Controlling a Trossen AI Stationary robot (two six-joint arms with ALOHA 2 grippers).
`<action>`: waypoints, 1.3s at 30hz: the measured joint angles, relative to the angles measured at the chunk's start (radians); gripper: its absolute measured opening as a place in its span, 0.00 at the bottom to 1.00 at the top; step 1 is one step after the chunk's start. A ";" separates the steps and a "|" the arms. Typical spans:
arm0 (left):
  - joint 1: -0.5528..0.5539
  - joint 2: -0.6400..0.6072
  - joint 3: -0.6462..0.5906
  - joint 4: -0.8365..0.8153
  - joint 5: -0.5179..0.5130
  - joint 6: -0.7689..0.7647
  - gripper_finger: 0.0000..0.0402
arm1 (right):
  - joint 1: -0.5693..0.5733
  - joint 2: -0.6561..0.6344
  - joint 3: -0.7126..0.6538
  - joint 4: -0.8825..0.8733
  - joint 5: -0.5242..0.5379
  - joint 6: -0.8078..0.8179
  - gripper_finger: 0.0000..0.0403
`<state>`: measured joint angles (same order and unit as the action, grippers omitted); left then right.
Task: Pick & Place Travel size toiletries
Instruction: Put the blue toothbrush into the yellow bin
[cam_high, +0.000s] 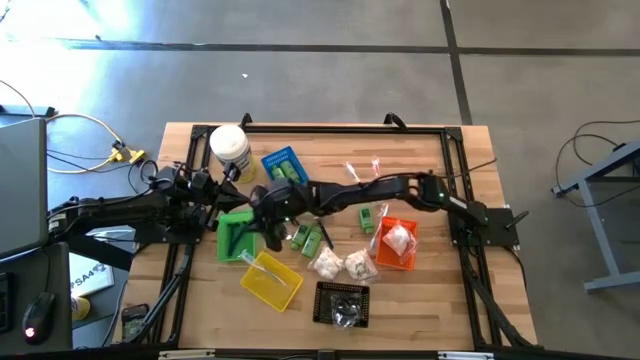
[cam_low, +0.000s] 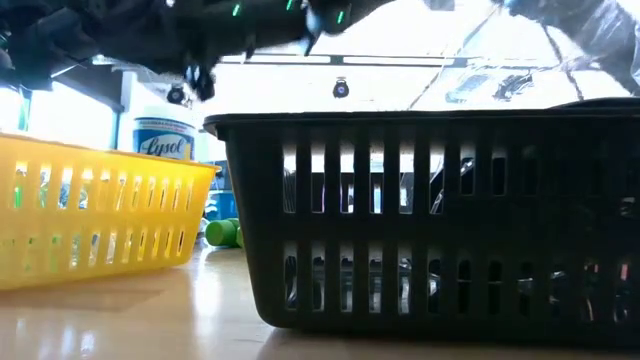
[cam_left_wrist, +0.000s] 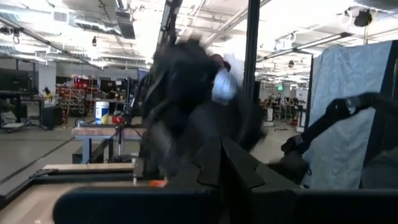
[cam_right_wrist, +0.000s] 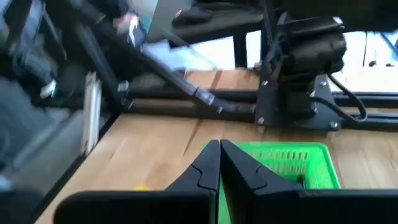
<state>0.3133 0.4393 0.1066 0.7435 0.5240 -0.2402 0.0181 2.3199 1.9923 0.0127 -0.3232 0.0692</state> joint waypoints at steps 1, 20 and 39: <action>0.000 0.000 0.000 -0.005 0.000 0.004 0.00 | 0.009 -0.022 0.000 -0.029 0.018 -0.029 0.01; 0.000 0.001 -0.001 -0.222 -0.148 0.087 0.00 | 0.008 -0.787 -0.302 -0.294 0.114 -0.074 0.01; 0.000 0.001 -0.001 -0.223 -0.179 0.113 0.00 | -0.056 -1.648 -1.029 -0.219 0.273 0.065 0.01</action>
<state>0.3138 0.4400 0.1055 0.5209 0.3449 -0.1268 -0.0380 0.6720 0.9628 -0.2064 -0.0498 0.1341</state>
